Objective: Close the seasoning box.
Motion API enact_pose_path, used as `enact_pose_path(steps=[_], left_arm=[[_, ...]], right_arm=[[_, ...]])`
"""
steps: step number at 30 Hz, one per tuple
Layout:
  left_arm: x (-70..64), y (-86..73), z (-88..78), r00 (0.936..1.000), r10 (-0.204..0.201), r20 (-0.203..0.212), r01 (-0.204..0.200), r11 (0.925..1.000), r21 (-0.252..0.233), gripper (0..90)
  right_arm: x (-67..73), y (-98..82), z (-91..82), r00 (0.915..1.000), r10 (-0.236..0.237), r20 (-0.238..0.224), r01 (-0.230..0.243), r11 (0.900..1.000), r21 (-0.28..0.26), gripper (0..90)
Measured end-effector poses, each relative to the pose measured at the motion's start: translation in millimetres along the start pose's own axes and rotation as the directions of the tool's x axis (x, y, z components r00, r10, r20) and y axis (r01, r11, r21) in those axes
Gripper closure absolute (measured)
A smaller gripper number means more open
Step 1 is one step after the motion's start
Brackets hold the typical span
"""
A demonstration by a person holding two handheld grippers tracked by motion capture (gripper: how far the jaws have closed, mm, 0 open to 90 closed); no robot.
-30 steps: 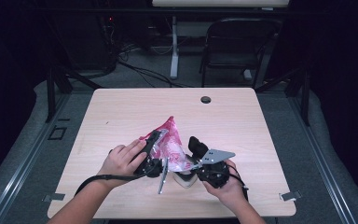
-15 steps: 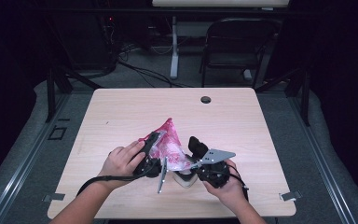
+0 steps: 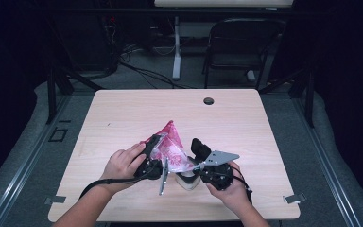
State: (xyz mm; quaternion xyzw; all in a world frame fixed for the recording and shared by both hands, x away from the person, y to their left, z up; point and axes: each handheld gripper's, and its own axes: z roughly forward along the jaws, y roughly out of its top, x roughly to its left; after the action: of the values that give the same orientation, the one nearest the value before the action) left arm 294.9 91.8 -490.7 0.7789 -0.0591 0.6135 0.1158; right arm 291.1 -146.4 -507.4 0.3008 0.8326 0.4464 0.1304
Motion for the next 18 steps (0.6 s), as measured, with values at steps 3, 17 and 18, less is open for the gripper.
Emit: enact_pose_path(steps=[3, 17, 18], left_arm=[[0.0, -0.6, 0.4, 0.9999, -0.013, 0.007, 0.013, 0.9999, 0.001, 72.6], [-1.7, -3.6, 1.0, 0.9980, -0.058, 0.027, 0.058, 0.9983, 0.003, 72.6], [-1.9, -3.8, 1.0, 0.9977, -0.061, 0.029, 0.061, 0.9981, 0.004, 72.6]], right_arm=[[-0.4, 0.2, -0.8, 1.0000, 0.002, 0.001, -0.002, 1.000, -0.003, 90.0], [-1.2, 1.0, -2.7, 1.0000, 0.004, 0.003, -0.004, 1.000, -0.007, 90.0], [-1.1, 1.0, -2.7, 1.0000, 0.006, 0.003, -0.006, 1.000, -0.009, 90.0]])
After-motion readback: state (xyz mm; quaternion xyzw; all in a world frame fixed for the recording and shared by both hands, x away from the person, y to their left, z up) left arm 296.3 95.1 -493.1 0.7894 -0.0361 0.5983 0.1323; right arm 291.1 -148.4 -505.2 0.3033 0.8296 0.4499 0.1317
